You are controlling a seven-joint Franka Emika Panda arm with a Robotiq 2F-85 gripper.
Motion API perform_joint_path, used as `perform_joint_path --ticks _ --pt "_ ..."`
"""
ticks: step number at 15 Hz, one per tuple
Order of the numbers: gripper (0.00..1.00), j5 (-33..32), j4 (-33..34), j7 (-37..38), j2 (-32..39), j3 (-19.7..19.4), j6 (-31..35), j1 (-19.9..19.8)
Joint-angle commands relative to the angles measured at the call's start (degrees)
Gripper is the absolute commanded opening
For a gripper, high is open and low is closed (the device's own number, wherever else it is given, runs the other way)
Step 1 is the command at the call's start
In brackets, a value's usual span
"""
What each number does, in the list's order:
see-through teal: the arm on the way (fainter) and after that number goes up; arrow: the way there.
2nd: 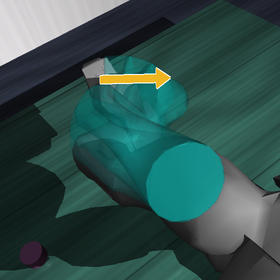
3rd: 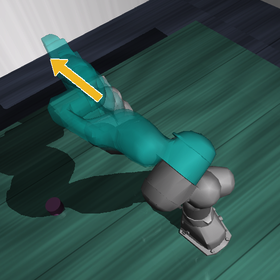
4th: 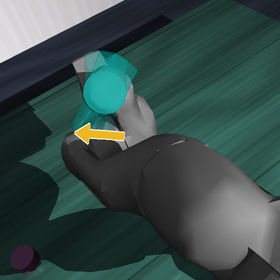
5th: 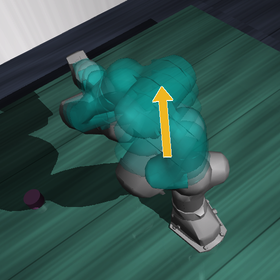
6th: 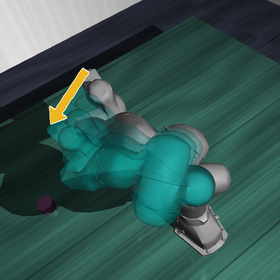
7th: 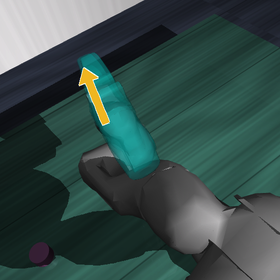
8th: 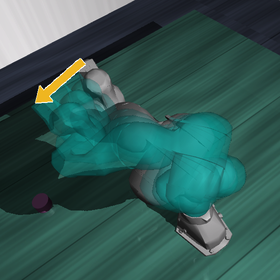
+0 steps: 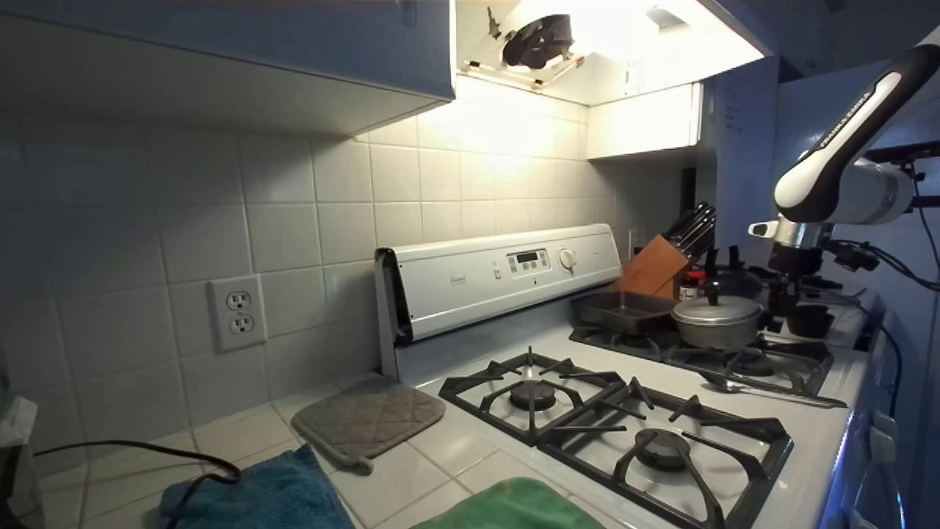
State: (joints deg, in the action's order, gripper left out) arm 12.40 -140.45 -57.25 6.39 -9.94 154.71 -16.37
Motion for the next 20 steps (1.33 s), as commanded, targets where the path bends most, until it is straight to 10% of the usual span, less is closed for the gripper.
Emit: perform_joint_path --ticks 1,15,17,20 --pt "0.06 3.5 -0.7 -2.6 -2.5 0.8 -1.0 -0.5" --pt "0.06 2.8 1.1 -1.0 3.1 0.3 1.4 -1.5" --pt "0.4 3.1 1.1 -1.3 3.4 0.6 1.9 -1.8" --pt "0.5 3.0 1.0 -1.2 3.7 0.7 2.2 -2.1"
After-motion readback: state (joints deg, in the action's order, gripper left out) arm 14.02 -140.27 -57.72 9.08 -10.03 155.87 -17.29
